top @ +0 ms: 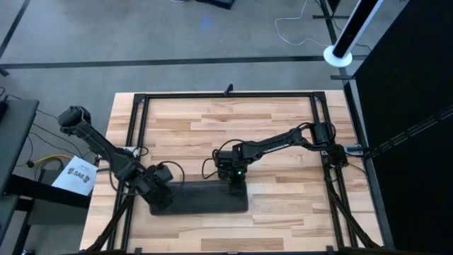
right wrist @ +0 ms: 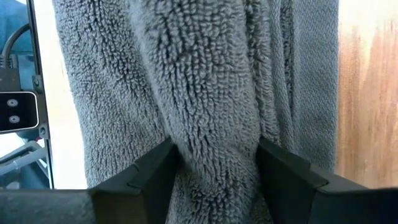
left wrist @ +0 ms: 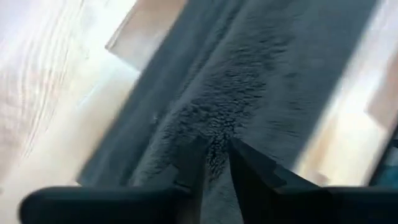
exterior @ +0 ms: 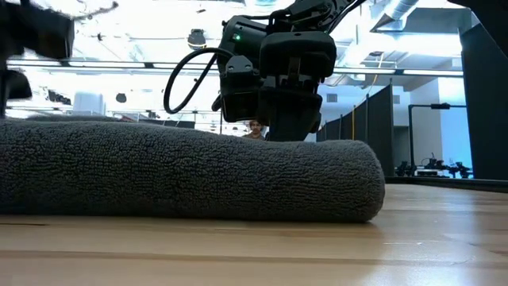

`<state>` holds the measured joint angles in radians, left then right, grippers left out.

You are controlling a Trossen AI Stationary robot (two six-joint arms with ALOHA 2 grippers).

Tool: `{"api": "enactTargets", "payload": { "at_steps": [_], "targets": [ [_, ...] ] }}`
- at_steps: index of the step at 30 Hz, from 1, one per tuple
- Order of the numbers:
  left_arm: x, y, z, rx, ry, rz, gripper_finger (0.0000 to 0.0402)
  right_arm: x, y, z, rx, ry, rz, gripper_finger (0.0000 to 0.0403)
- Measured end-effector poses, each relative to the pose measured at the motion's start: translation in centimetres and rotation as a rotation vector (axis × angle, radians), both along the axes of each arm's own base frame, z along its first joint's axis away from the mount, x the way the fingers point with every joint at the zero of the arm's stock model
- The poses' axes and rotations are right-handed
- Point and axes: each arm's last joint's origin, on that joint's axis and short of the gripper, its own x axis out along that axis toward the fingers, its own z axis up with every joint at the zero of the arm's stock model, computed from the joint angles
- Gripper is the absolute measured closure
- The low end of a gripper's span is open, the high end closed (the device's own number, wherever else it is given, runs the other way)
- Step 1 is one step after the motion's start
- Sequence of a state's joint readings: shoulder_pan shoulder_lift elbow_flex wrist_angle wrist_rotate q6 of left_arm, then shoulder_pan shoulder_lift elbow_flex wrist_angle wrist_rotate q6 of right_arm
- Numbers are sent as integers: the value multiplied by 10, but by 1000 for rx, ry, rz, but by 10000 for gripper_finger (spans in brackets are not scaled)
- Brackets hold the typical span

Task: Roll towel
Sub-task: Roll the black towel

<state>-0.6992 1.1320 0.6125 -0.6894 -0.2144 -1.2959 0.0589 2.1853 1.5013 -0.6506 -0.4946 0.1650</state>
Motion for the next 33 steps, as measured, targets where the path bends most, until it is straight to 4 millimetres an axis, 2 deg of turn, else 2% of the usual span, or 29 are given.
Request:
{"api": "enactTargets", "payload": {
  "at_steps": [5, 13, 22, 27, 31, 33],
  "targets": [
    [-9, 9, -23, 15, 47, 45, 396, 0, 1, 0, 0, 1, 1, 204],
    [-18, 13, -46, -6, 32, 62, 401, -2, 1, 0, 57, 9, 30, 204],
    [-24, 10, -52, 21, 13, 15, 401, -9, -21, 15, 93, 115, -62, 204],
    [-25, 9, -52, 33, 6, 10, 401, -23, -34, 24, 78, 292, -74, 204],
    [-25, 9, -52, 39, 6, -3, 401, -33, -37, 36, 79, 407, -45, 208],
    [-25, 9, -52, 41, 6, -10, 401, -32, -36, 46, 84, 398, -28, 214]
  ]
}}
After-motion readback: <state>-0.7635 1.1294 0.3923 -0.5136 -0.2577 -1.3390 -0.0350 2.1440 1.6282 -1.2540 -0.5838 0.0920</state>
